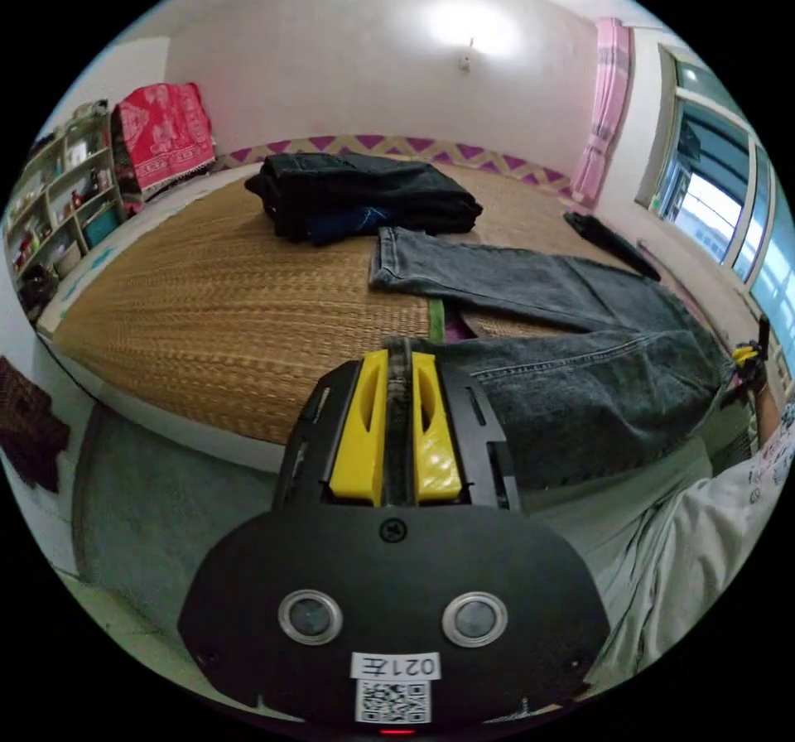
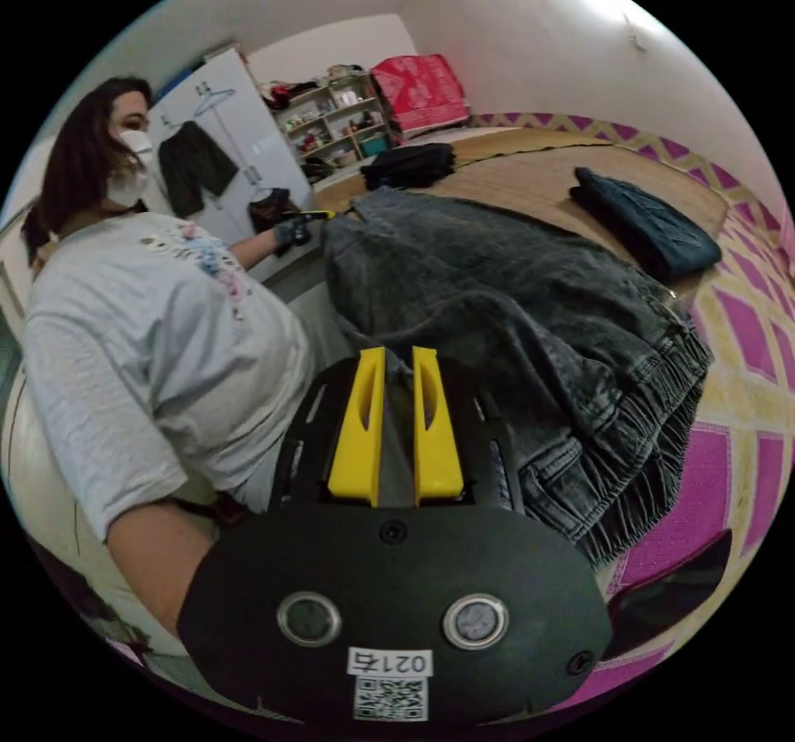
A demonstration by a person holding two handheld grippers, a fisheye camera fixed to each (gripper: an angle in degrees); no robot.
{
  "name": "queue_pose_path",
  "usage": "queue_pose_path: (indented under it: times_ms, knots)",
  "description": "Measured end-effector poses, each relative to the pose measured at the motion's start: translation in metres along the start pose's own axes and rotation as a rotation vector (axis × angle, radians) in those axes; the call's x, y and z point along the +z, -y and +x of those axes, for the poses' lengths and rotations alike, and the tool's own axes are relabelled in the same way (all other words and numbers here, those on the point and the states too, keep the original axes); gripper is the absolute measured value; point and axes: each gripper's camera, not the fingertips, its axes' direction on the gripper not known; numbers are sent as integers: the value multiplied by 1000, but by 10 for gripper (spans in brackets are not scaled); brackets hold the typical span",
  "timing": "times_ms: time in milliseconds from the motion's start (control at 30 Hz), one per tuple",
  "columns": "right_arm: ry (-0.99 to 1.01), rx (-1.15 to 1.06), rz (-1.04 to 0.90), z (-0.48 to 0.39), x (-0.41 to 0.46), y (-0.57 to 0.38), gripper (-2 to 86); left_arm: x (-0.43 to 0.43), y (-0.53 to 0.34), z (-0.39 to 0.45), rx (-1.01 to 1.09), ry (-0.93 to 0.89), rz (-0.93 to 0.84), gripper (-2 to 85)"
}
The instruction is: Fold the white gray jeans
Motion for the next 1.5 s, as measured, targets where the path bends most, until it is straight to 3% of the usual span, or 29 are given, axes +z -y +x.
queue_pose_path:
  times_ms: [100,200,367,500,700,800,900,1000,1067,1167,1267,1333,1500]
  knots:
    - [36,10,129,-5,-39,-15,52,1,14,1,37,14,-87,3]
    - [-121,115,225,2,-54,-17,44,-9,30,-6,25,-14,-80,-6]
    - [-254,143,241,15,-28,2,53,-24,69,-17,40,-49,-39,-8]
    - [-271,211,173,47,15,12,55,28,69,-32,31,-64,-232,-7]
    - [-226,335,147,75,25,-3,23,14,51,-51,8,-124,-134,-4]
    - [-313,440,-36,86,36,0,1,6,41,-66,-30,-187,-123,-3]
    - [-417,406,-103,72,34,7,-5,-8,31,-79,-59,-219,-104,-2]
    - [-491,476,42,64,12,-4,-7,-33,19,-90,-112,-242,0,-3]
    - [-545,559,-79,78,23,-15,-7,-46,13,-92,-139,-221,35,-3]
    - [-571,551,-52,69,16,-22,-5,-66,2,-96,-190,-123,56,-7]
    - [-607,645,127,50,-19,-43,0,-93,-13,-116,-315,33,111,-8]
    - [-599,765,328,30,-55,-83,18,-106,-23,-130,-337,-24,135,-8]
    - [-526,1017,536,-11,-91,-183,70,-137,-71,-136,-367,-221,179,22]
